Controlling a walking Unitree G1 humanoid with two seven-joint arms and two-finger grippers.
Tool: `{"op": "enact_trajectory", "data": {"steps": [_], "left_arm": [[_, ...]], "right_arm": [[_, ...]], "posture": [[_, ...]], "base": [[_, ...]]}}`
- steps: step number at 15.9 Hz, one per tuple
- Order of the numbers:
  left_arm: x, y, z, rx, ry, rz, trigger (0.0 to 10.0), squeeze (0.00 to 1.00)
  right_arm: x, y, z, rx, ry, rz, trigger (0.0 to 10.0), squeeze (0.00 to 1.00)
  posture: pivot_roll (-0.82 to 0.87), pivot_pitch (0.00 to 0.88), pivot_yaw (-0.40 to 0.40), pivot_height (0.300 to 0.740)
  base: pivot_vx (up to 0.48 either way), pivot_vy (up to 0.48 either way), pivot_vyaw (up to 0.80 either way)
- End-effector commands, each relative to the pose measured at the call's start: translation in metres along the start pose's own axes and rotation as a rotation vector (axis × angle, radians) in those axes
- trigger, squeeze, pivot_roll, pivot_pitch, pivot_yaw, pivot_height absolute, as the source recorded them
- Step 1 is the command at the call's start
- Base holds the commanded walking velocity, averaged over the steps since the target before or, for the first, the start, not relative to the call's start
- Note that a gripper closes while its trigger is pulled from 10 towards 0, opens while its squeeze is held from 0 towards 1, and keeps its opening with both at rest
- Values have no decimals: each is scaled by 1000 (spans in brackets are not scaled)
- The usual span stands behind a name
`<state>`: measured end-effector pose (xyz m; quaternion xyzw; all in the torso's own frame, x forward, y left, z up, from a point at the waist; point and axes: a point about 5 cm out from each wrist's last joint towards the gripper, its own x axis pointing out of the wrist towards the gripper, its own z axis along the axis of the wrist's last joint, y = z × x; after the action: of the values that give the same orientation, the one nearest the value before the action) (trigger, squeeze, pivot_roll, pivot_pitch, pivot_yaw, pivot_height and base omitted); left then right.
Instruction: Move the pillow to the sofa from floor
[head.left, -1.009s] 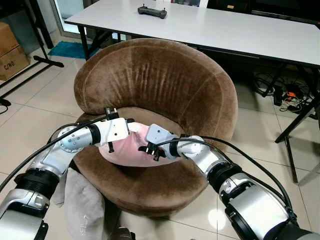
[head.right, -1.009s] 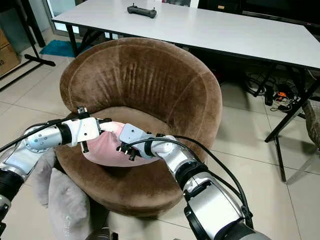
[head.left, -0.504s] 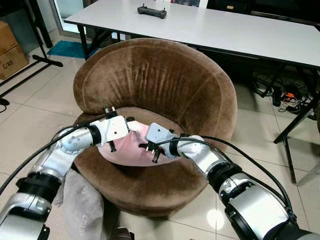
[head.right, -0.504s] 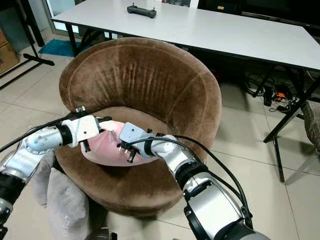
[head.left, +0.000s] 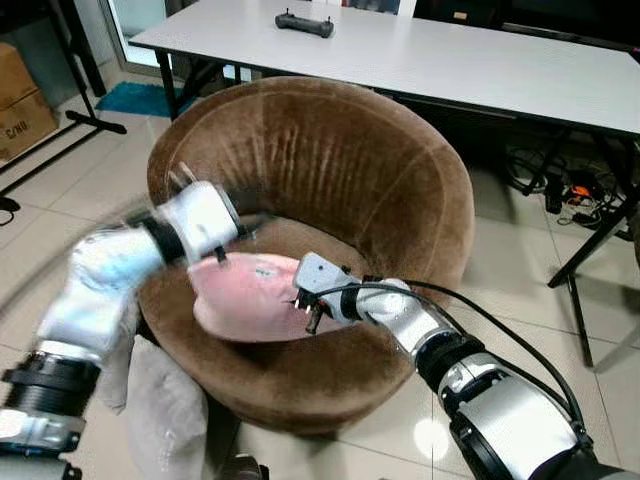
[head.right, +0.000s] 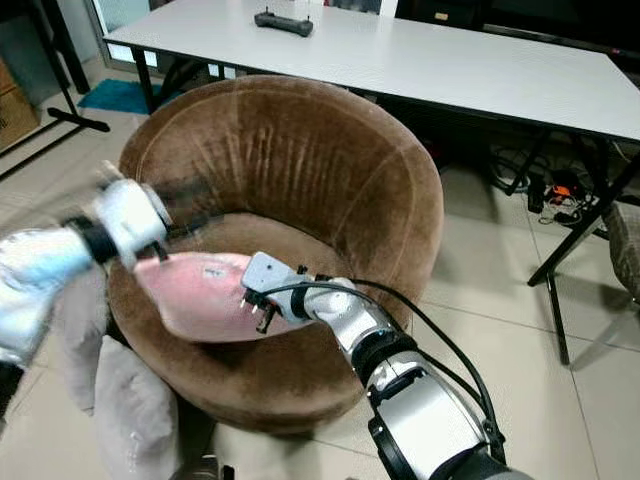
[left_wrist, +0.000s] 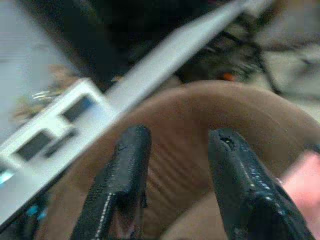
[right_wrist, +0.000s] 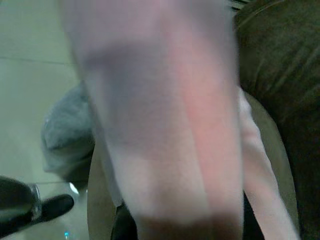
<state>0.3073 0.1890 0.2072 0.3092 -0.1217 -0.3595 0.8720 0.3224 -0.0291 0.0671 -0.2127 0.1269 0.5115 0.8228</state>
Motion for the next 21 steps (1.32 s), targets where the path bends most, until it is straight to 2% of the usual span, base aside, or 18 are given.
{"op": "enact_trajectory", "data": {"steps": [1, 2, 3, 4, 6, 7, 9, 10, 12, 13, 15, 16, 18, 21], "left_arm": [[-6, 15, 10, -33, -20, 105, 10000, 1000], [-21, 29, 15, -63, 7, 231, 10000, 1000], [-30, 32, 15, -66, 33, 273, 10000, 1000], [-42, 34, 13, -72, 80, 324, 10000, 847], [-59, 27, 8, -101, 155, 392, 10000, 290], [-67, 16, 1, -147, 224, 437, 10000, 0], [-76, -3, -3, -199, 295, 514, 10000, 0], [-82, -22, -11, -254, 366, 591, 10000, 0], [-85, -47, -16, -297, 426, 644, 10000, 0], [-84, -52, -17, -308, 429, 655, 10000, 0], [-79, -72, -18, -326, 454, 669, 10000, 0], [-72, -77, -15, -318, 450, 639, 10000, 0], [-65, -80, -12, -325, 445, 640, 10000, 0], [-65, -79, -11, -306, 451, 649, 10000, 0]], "right_arm": [[-7, -15, 6, 59, -59, -71, 0, 0], [-16, -26, 13, 169, -158, -124, 0, 0], [-21, -31, 14, 198, -191, -144, 0, 0], [-29, -38, 16, 226, -228, -175, 0, 0], [-45, -49, 20, 305, -311, -247, 0, 0], [-58, -58, 22, 386, -360, -333, 0, 0], [-75, -63, 25, 499, -404, -428, 0, 0], [-83, -55, 31, 518, -421, -462, 10000, 0], [-90, -42, 37, 563, -409, -483, 10000, 0], [-92, -39, 39, 570, -421, -490, 10000, 0], [-99, -27, 51, 589, -481, -521, 10000, 0], [-100, -23, 57, 559, -475, -519, 10000, 0], [-100, -19, 65, 543, -458, -513, 10000, 0], [-106, -22, 71, 568, -455, -529, 10000, 0]], "posture": [[161, 0, -73, 740], [161, 0, -71, 740], [158, 0, -68, 740], [158, 0, -68, 740], [154, 0, -69, 740], [154, 0, -69, 740], [145, 0, -70, 740], [141, 0, -69, 740], [139, 0, -77, 740], [137, 0, -91, 740], [126, 0, -88, 740], [129, 0, -86, 740], [129, 0, -86, 740], [135, 0, -85, 740]], "base": [[0, 0, 0], [0, 0, 0], [0, 0, 0], [0, 0, 0], [0, 0, 0], [0, 0, 0], [0, 0, 0], [0, 0, 0], [0, 0, 0], [0, 0, 0], [0, 0, 0], [0, 0, 0], [0, -384, 0], [0, -444, 0]]}}
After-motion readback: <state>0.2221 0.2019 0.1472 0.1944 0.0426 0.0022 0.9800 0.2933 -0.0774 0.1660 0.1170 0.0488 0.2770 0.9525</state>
